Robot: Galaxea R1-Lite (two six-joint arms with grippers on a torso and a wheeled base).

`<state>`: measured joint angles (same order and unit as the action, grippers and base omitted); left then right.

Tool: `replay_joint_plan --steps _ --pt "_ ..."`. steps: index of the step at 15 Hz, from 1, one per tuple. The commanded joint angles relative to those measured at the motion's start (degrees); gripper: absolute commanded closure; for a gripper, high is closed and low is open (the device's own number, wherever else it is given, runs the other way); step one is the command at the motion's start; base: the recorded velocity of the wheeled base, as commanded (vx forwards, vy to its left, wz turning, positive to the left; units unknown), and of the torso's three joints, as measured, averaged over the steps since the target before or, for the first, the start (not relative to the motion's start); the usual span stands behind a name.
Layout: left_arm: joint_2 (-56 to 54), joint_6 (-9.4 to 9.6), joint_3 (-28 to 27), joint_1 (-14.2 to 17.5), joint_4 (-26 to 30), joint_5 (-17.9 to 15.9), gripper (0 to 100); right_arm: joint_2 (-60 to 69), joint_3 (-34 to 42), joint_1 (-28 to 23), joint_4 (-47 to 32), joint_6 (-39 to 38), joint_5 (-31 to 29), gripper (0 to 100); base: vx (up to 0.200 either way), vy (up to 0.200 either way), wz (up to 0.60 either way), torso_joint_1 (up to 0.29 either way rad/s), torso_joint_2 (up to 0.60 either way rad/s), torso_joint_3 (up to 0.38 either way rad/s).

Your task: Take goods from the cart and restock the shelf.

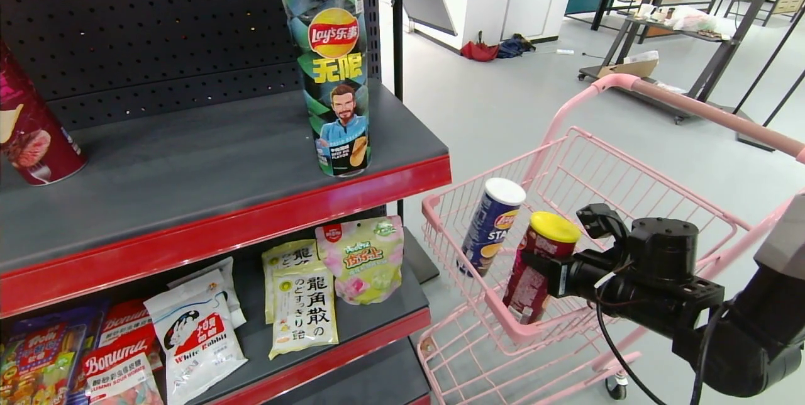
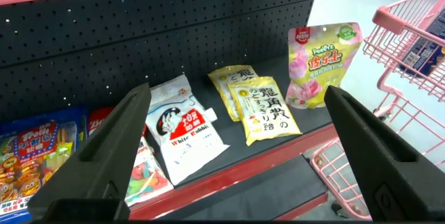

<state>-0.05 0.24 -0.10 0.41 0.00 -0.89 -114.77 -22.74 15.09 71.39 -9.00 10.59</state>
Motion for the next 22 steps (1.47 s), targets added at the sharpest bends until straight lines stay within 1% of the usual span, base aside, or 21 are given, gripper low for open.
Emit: replay_joint_plan --steps 1,3,6,7,8,9,10,11,12,13,14,15,16,17,18,20,22 --pt "0.0 -0.07 0.0 0.0 0.0 0.0 0 9.4 -1.7 -0.1 -0.5 0.6 -1.2 100 0.0 0.0 0.0 0.0 0.0 0.0" --pt "0.0 -0.07 0.0 0.0 0.0 0.0 0 16.2 -5.4 -0.7 -6.1 2.8 -1.2 100 0.0 0.0 0.0 0.0 0.0 0.0" --pt "0.0 0.02 0.0 0.0 0.0 0.0 0 30.4 -14.4 -1.6 -27.1 5.0 -1.3 100 0.0 0.0 0.0 0.0 0.0 0.0" --pt "0.0 0.02 0.0 0.0 0.0 0.0 0 35.8 -18.0 -2.1 -35.5 6.8 -1.5 100 0.0 0.0 0.0 0.0 0.0 0.0" --pt "0.0 0.02 0.0 0.0 0.0 0.0 0 40.9 -21.7 -2.3 -43.9 8.7 -3.4 100 0.0 0.0 0.0 0.0 0.0 0.0" --pt "0.0 -0.07 0.0 0.0 0.0 0.0 0 45.3 -25.5 -2.3 -51.6 9.6 -7.0 100 0.0 0.0 0.0 0.0 0.0 0.0" --pt "0.0 -0.07 0.1 0.0 0.0 0.0 0 49.5 -28.8 -2.3 -58.2 9.7 -11.9 100 0.0 0.0 0.0 0.0 0.0 0.0" --pt "0.0 -0.07 0.0 0.0 0.0 0.0 0 54.1 -29.6 -2.7 -63.0 10.2 -16.9 100 0.0 0.0 0.0 0.0 0.0 0.0" --pt "0.0 -0.07 0.0 0.0 0.0 0.0 0 59.8 -28.9 -3.1 -69.7 12.2 -20.3 100 0.0 0.0 0.0 0.0 0.0 0.0" --pt "0.0 0.02 0.0 0.0 0.0 0.0 0 66.2 -28.1 -4.5 -79.0 12.6 -21.2 100 0.0 0.0 0.0 0.0 0.0 0.0" --pt "0.0 -0.07 0.1 0.0 0.0 0.0 0 71.2 -27.3 -7.3 -86.0 12.5 -21.0 100 0.0 0.0 0.0 0.0 0.0 0.0" --pt "0.0 0.02 0.1 0.0 0.0 -0.1 0 75.6 -25.2 -10.3 -89.7 12.3 -20.9 100 0.0 0.0 0.0 0.0 0.0 0.0" --pt "0.0 0.02 0.0 0.0 0.0 -0.1 0 80.0 -22.3 -12.9 -90.7 12.5 -21.3 100 0.0 0.0 0.0 0.0 0.0 0.0" --pt "0.0 0.02 0.0 0.0 0.0 -0.1 0 80.1 -22.1 -13.0 -90.7 12.5 -21.3 100 0.0 0.0 0.0 0.0 0.0 0.0" --pt "0.0 -0.07 0.0 0.0 0.0 -0.1 0 83.8 -17.9 -16.3 -90.9 12.8 -21.5 100 0.0 0.0 0.0 0.0 0.0 0.0" --pt "0.0 -0.07 0.0 0.0 0.0 -0.1 0 85.0 -15.1 -18.1 -90.7 14.0 -21.8 100 0.0 0.0 0.0 0.0 0.0 0.0" --pt "0.0 -0.07 0.0 0.0 0.0 -0.1 0 85.1 -14.8 -18.0 -90.7 15.0 -21.8 100 0.0 0.0 0.0 0.0 0.0 0.0"
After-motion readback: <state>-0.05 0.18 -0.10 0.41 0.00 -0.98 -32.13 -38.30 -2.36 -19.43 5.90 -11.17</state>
